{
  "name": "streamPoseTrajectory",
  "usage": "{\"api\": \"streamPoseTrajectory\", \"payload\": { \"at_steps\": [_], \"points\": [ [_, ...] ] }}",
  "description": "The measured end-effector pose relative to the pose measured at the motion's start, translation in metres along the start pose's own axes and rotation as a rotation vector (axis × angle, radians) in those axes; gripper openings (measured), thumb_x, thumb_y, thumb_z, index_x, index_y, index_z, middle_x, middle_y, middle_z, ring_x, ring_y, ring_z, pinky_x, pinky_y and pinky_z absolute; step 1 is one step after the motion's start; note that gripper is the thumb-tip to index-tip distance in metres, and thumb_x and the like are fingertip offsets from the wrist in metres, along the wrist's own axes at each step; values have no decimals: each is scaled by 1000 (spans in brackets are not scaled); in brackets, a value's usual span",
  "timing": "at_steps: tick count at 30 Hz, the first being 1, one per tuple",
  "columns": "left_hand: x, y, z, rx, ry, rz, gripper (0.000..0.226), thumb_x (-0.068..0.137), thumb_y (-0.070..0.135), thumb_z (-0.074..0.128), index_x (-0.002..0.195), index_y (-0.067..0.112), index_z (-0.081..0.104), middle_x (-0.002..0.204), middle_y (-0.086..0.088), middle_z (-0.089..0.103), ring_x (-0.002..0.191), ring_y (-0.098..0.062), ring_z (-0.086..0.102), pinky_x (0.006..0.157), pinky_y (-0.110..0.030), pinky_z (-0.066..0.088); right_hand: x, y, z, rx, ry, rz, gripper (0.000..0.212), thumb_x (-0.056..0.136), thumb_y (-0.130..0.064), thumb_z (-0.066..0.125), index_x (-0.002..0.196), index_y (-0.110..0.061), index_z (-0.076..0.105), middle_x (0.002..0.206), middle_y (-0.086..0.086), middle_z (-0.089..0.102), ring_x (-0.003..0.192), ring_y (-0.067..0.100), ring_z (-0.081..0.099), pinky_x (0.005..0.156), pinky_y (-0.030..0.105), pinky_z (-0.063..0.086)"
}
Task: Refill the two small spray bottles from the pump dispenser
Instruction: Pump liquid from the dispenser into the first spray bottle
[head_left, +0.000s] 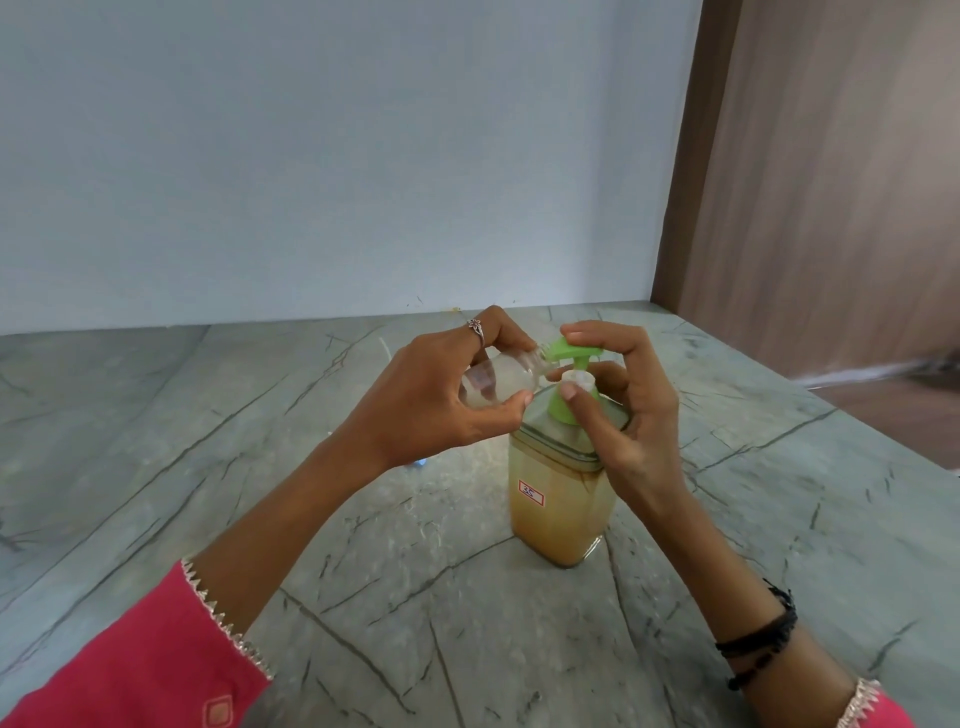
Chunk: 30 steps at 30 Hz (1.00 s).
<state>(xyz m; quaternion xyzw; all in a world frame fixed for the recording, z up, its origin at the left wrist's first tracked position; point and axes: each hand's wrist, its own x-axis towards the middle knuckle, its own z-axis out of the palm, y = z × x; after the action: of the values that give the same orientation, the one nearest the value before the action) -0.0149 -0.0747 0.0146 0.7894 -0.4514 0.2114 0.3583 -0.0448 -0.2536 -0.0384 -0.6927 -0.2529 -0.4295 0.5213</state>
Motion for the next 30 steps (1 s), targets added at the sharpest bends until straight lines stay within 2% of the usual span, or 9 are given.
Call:
{"api": "streamPoseTrajectory", "payload": {
  "at_steps": [3, 5, 9, 12, 15, 20, 25, 30],
  "points": [
    [0, -1, -1, 12, -5, 7, 33, 70, 48, 58, 100, 38, 49, 81, 8, 64, 66, -18, 61, 57, -37, 53, 0, -2, 0, 38, -14, 45, 32, 83, -19, 64, 111, -25, 52, 113, -11, 62, 90, 19, 69, 75, 35, 57],
    [0, -1, -1, 6, -2, 3, 33, 70, 47, 59, 100, 38, 49, 81, 7, 64, 65, -17, 60, 57, -37, 53, 1, -3, 1, 73, 27, 74, 30, 81, -12, 67, 107, -23, 55, 109, -9, 65, 88, 21, 70, 72, 34, 57],
    [-1, -1, 1, 7, 3, 0, 32, 71, 46, 59, 100, 38, 50, 79, 10, 63, 64, -17, 60, 57, -36, 53, 3, -4, 5, 98, 111, 103, 32, 76, 2, 67, 96, -22, 60, 101, -2, 68, 86, 29, 69, 67, 47, 57],
    [-1, -2, 1, 19, 2, 9, 31, 71, 47, 59, 100, 39, 50, 84, 6, 65, 65, -19, 61, 58, -37, 53, 5, -4, 5, 106, 130, 104, 37, 74, 1, 68, 91, -32, 64, 98, 4, 69, 88, 34, 68, 67, 54, 55],
    [-1, -1, 1, 24, -1, -17, 34, 70, 48, 58, 101, 38, 49, 82, 5, 65, 64, -20, 60, 59, -39, 52, 6, -7, 5, 94, 140, 107, 44, 73, 0, 68, 84, -42, 65, 95, 4, 69, 88, 33, 69, 68, 53, 56],
    [-3, -1, 3, -2, 6, -49, 34, 68, 47, 59, 100, 37, 51, 78, 7, 63, 61, -20, 59, 59, -38, 51, 11, -10, 5, 118, 173, 119, 41, 67, 0, 68, 72, -41, 65, 84, 10, 68, 80, 31, 70, 62, 53, 54],
    [-3, -2, 4, -27, 16, -58, 34, 68, 46, 60, 99, 37, 51, 84, 8, 63, 61, -22, 59, 60, -39, 51, 9, -8, 4, 104, 147, 100, 28, 71, -15, 68, 81, -40, 64, 92, 2, 69, 82, 34, 69, 63, 55, 53],
    [-2, -1, 3, -30, 24, -45, 33, 68, 46, 60, 99, 37, 51, 85, 5, 66, 61, -23, 60, 58, -40, 52, 3, -6, 3, 88, 102, 98, 23, 79, -5, 66, 96, -19, 61, 101, 1, 68, 83, 32, 69, 65, 52, 55]
  ]
}}
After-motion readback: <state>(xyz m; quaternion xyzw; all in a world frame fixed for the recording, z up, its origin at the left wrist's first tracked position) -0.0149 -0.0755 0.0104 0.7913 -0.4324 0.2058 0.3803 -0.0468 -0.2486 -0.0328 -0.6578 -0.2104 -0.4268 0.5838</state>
